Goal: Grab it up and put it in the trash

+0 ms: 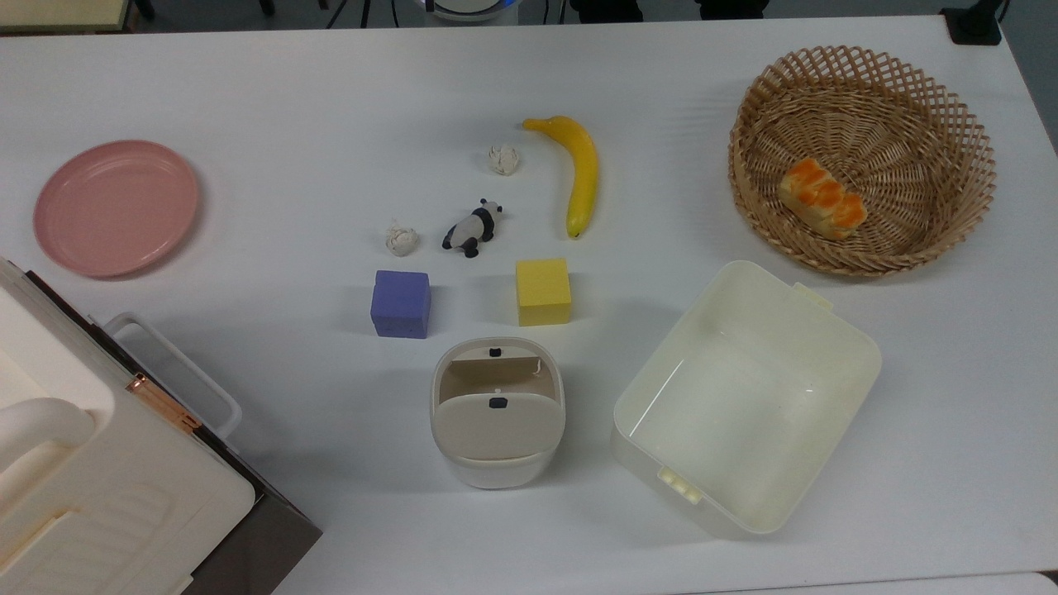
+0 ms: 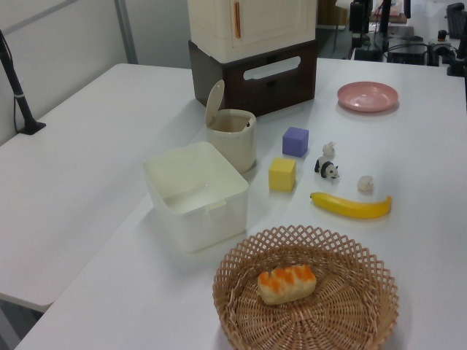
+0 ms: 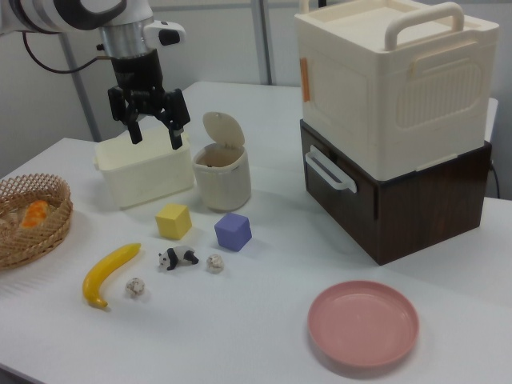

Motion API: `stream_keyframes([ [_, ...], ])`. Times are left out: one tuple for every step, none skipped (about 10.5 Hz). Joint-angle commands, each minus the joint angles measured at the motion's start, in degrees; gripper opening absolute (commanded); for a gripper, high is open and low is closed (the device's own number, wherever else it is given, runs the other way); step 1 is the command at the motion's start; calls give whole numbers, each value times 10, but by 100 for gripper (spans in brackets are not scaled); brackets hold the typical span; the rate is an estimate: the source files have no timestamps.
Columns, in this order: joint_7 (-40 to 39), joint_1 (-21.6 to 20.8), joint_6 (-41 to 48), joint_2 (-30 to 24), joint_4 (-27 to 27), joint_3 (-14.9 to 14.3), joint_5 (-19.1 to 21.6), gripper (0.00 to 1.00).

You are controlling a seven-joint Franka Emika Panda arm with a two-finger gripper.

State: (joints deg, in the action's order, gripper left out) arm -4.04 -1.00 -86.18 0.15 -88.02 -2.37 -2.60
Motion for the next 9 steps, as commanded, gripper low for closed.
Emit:
stream_keyframes([
  [-4,-1,12,-8,-7,1,-7,100],
  [-4,-1,12,-8,-7,1,-7,100],
  [-4,-1,12,-7,-7,1,-7,100],
  [-4,-1,10,-6,-7,1,-7,100],
  [-4,0,10,-6,-7,1,-7,100],
  [-4,0,12,-6,-7,1,-7,100],
  [-3,-1,14,-6,-8,1,-7,100],
  [-3,-1,16,-6,-7,1,-6,100],
  [-3,-2,16,-6,-7,1,-5,100],
])
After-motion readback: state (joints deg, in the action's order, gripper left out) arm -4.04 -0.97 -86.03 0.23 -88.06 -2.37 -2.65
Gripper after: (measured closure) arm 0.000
